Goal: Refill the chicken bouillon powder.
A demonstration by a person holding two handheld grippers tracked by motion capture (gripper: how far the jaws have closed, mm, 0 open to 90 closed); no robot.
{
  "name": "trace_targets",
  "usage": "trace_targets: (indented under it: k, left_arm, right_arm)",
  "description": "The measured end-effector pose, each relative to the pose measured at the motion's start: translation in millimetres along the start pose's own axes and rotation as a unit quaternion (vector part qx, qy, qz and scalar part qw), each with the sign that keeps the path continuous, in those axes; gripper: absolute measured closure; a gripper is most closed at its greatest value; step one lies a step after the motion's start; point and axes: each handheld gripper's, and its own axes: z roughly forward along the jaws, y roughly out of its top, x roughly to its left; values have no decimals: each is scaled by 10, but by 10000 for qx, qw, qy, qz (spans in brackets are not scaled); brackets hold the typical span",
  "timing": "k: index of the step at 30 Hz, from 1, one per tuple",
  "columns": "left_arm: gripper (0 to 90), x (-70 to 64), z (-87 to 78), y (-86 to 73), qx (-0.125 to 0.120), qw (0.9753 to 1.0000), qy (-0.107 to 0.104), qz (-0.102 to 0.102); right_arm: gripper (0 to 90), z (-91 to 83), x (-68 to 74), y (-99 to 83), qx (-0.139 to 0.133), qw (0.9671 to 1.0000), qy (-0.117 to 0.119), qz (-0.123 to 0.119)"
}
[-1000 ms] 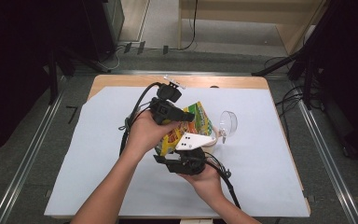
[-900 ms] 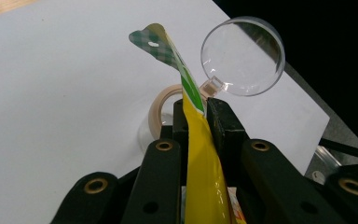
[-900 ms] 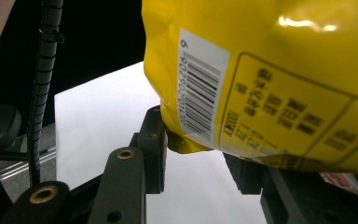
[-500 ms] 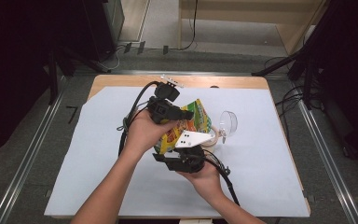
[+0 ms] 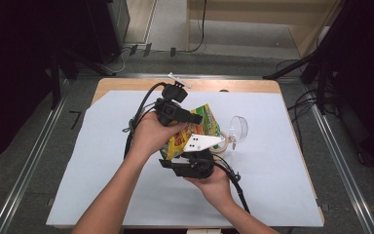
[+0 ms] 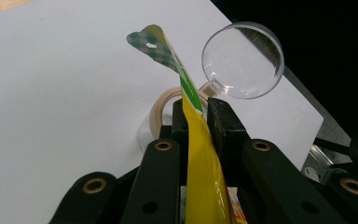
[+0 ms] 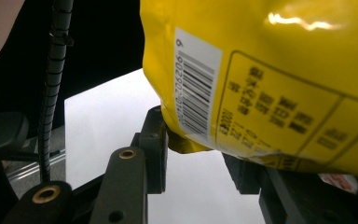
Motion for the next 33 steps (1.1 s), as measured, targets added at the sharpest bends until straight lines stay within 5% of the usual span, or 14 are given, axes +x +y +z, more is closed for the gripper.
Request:
trace_targets:
  k: [4,33]
  left_arm:
    - [814,-6,32,2,35,9999,127,14]
    - [807,21,-9,6,-20,9999,4,-122]
  right_arm:
    - [646,11,-14,-2,67,10000,22,49]
    - [644,-11,-3,38,155,9998,21,-118]
